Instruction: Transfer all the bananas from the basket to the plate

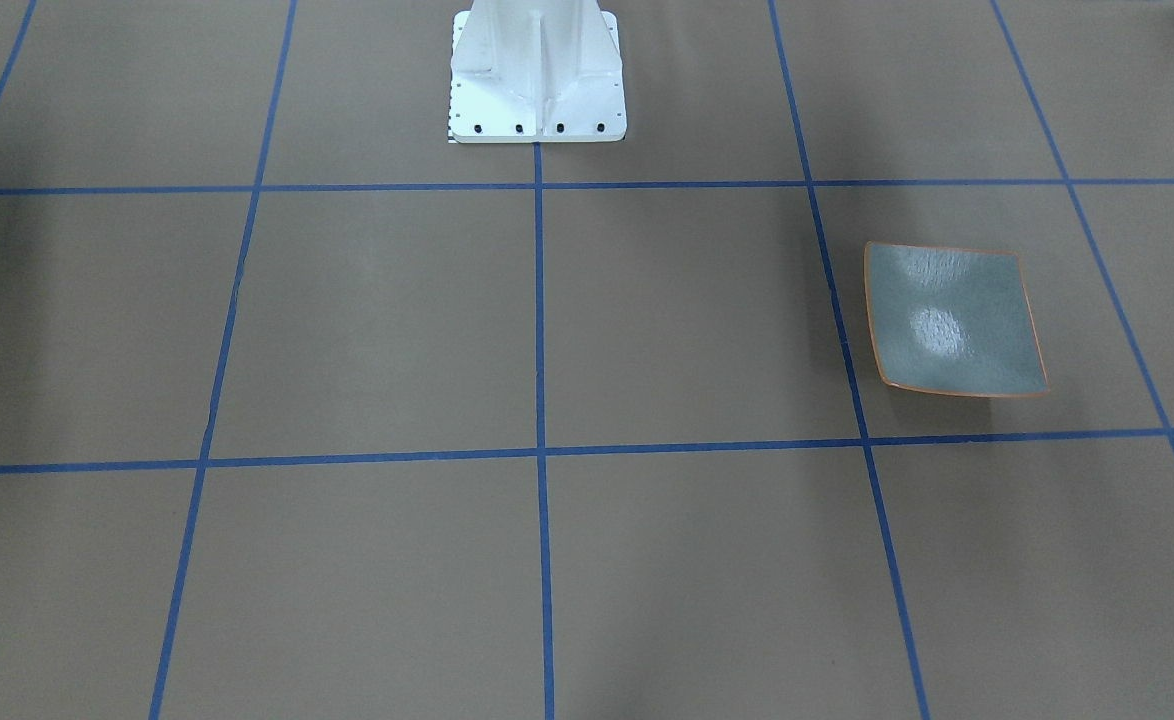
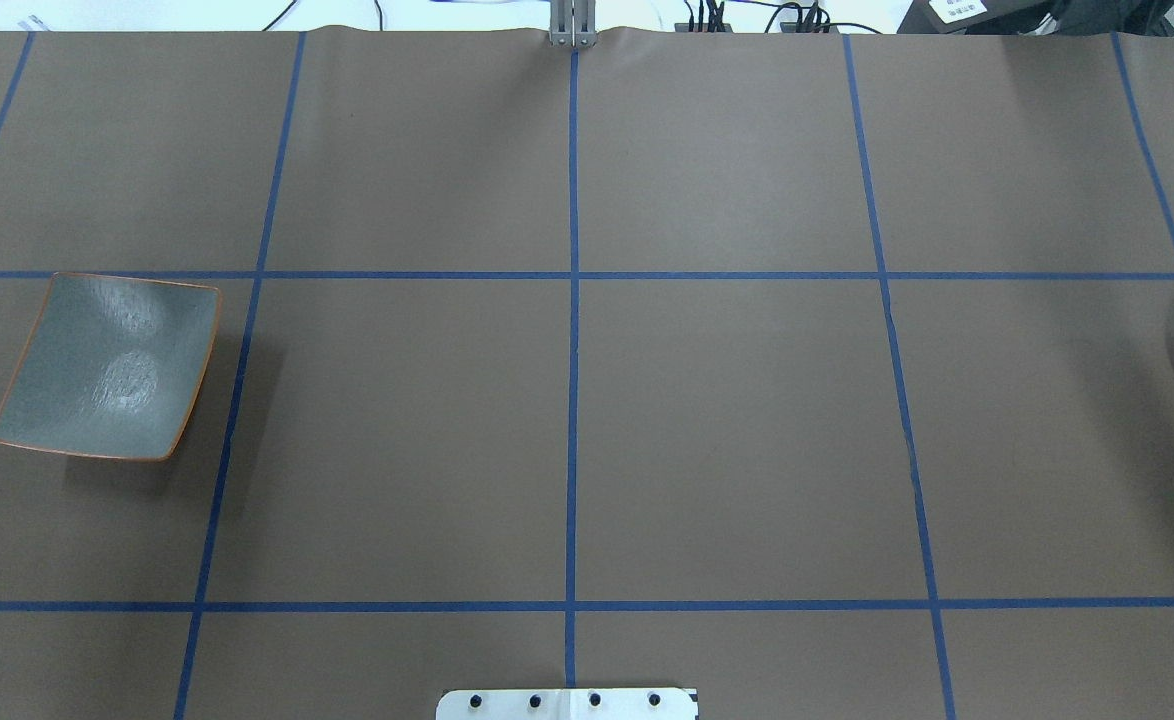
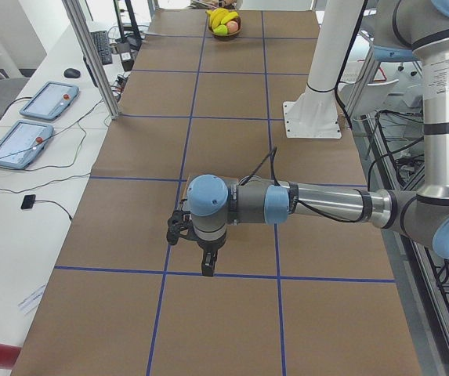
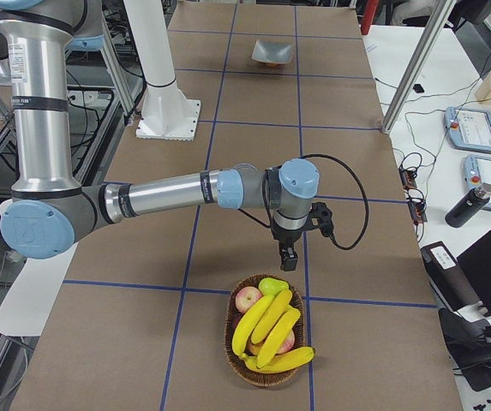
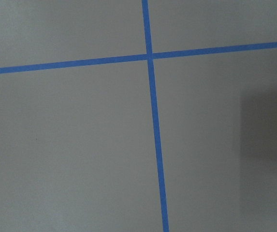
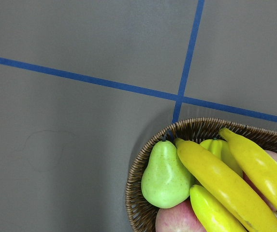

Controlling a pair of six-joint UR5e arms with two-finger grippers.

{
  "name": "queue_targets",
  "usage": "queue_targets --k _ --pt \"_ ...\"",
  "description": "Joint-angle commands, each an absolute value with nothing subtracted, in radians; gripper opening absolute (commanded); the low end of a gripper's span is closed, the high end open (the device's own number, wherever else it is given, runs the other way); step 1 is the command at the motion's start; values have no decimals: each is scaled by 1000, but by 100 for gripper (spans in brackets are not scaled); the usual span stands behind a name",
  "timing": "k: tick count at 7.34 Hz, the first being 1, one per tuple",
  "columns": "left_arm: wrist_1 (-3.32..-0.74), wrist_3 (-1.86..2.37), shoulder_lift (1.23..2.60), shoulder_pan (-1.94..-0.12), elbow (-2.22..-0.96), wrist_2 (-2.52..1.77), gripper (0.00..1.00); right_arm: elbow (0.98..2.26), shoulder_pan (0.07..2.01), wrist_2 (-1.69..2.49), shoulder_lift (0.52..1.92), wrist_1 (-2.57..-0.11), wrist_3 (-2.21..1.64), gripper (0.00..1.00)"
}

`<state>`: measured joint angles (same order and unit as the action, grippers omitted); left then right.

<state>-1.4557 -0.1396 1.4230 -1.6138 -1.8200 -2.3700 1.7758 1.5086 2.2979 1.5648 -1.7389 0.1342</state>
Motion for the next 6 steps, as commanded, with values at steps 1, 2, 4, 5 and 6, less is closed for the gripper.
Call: queue_targets --k 1,2,4,5,6 --pt "-1454 -134 1424 -1614 -1831 -2372 100 1781 1508 2298 1563 -1729 133 100" --pt "-1454 -135 1422 -1615 -1835 -2370 100 1805 1509 2296 1565 -1729 141 100" --pt "-1457 -134 1436 -1615 -1844 -2341 100 1830 1517 2292 1559 -1727 137 100" --pt "-1462 -129 1460 -1615 -1851 -2320 100 1830 1522 2292 1522 -1721 135 100" --pt "-1462 -126 1503 -1615 -1850 -2319 100 1832 1522 2293 1494 -1673 133 100"
